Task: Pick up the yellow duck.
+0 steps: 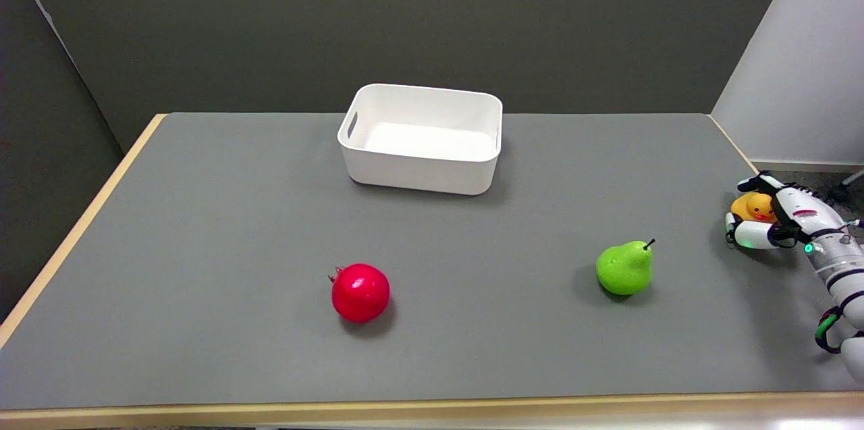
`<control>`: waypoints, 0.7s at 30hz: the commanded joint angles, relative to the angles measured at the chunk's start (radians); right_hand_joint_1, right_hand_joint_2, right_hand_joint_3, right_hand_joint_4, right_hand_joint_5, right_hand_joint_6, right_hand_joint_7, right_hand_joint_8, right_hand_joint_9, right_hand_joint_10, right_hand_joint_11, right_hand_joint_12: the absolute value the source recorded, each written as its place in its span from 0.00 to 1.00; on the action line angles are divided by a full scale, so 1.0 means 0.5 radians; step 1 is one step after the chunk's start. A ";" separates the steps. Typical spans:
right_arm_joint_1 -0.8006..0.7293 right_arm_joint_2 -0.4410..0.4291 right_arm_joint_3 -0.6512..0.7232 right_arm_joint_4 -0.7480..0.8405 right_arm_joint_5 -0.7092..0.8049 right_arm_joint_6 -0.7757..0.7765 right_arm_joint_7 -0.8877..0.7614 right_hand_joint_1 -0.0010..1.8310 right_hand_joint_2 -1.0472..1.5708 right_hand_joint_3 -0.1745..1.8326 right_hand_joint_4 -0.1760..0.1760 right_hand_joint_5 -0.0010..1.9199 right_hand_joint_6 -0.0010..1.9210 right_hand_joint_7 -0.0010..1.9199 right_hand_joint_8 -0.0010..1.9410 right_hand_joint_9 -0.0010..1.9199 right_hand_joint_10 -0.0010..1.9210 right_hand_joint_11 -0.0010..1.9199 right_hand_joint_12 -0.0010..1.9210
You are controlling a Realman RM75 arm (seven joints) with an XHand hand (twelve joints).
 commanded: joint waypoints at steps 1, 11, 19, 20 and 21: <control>0.049 -0.013 -0.003 -0.053 0.010 0.045 -0.009 0.56 0.78 0.52 0.65 0.14 0.45 0.29 0.36 0.25 0.53 0.19 0.76; -0.021 0.040 0.102 0.239 0.013 0.223 0.005 0.59 0.79 0.52 0.64 0.17 0.58 0.30 0.41 0.29 0.57 0.24 0.80; -0.029 0.045 0.100 0.659 -0.002 0.247 0.004 0.60 0.78 0.53 0.59 0.18 0.59 0.31 0.41 0.30 0.59 0.26 0.82; -0.022 0.046 0.092 0.705 -0.007 0.242 -0.004 0.60 0.78 0.53 0.59 0.18 0.59 0.30 0.41 0.30 0.59 0.26 0.82; -0.013 0.046 0.078 0.764 -0.007 0.229 -0.006 0.60 0.78 0.53 0.59 0.18 0.59 0.30 0.41 0.30 0.59 0.27 0.82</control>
